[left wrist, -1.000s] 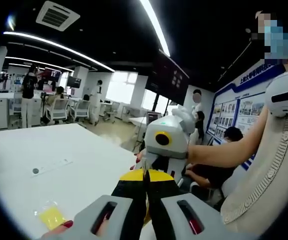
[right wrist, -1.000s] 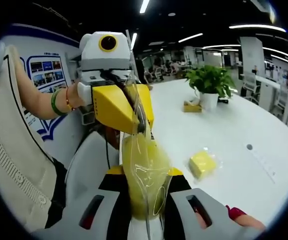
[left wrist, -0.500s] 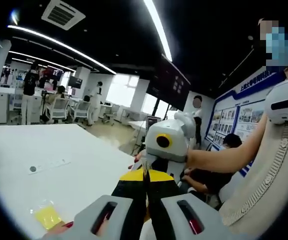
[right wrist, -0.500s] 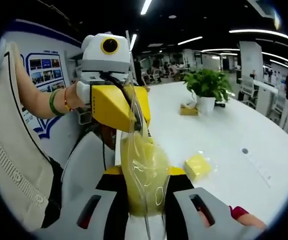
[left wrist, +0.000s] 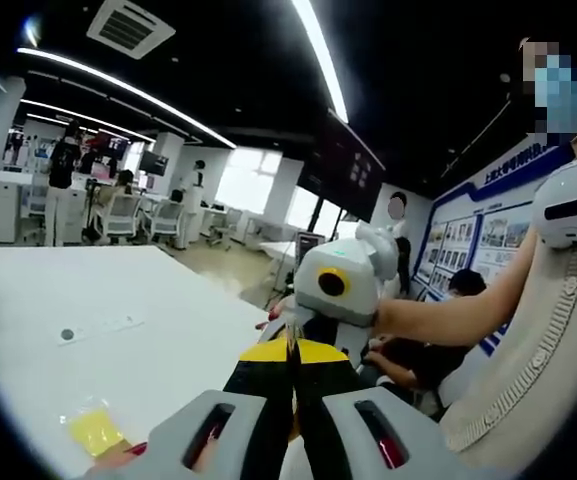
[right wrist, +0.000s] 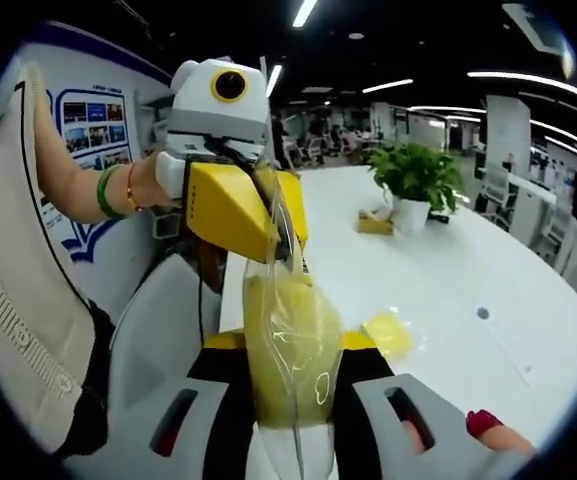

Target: Compare the silicone blocks by pressing each to a similar depth, holding the contact briefly, and releasing to observe deformation and rebound differences across the visible hardness samples.

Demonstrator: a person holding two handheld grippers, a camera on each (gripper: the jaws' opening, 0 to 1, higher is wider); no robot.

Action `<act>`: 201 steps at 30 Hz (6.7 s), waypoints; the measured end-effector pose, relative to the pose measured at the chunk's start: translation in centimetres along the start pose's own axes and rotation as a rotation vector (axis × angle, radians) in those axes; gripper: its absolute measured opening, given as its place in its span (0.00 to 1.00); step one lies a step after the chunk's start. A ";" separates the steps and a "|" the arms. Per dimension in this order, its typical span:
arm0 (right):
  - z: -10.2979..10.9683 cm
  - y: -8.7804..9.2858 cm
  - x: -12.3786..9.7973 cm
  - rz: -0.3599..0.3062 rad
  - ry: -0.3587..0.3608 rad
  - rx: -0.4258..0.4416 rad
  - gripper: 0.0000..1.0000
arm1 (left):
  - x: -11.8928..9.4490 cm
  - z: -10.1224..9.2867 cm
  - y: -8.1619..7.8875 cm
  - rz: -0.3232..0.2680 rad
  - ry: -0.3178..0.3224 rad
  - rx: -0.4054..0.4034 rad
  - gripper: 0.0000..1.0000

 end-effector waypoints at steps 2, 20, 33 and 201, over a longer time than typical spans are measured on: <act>0.0 0.0 0.0 -0.001 0.003 -0.006 0.22 | 0.0 0.0 0.0 -0.003 -0.002 -0.002 0.00; -0.3 0.5 0.6 0.022 -0.002 -0.023 0.26 | 0.0 0.7 0.7 -0.003 -0.003 -0.045 0.00; -0.8 0.9 1.2 0.029 -0.002 -0.041 0.27 | 0.1 1.5 1.4 -0.016 -0.005 -0.090 0.00; 2.5 11.3 -16.1 -0.244 0.633 0.565 0.62 | 10.9 21.5 11.5 0.094 -0.546 -0.364 0.33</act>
Point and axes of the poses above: the point that each gripper's makers call its tool centre point, and the gripper's own axes: x roughly forward along the fingers, z roughly to its left, y roughly out of its underside, the point moved 4 cm from there along -x, roughly backward along the fingers, and after that the axes turned 14 degrees about z, right-handed, at the moved point
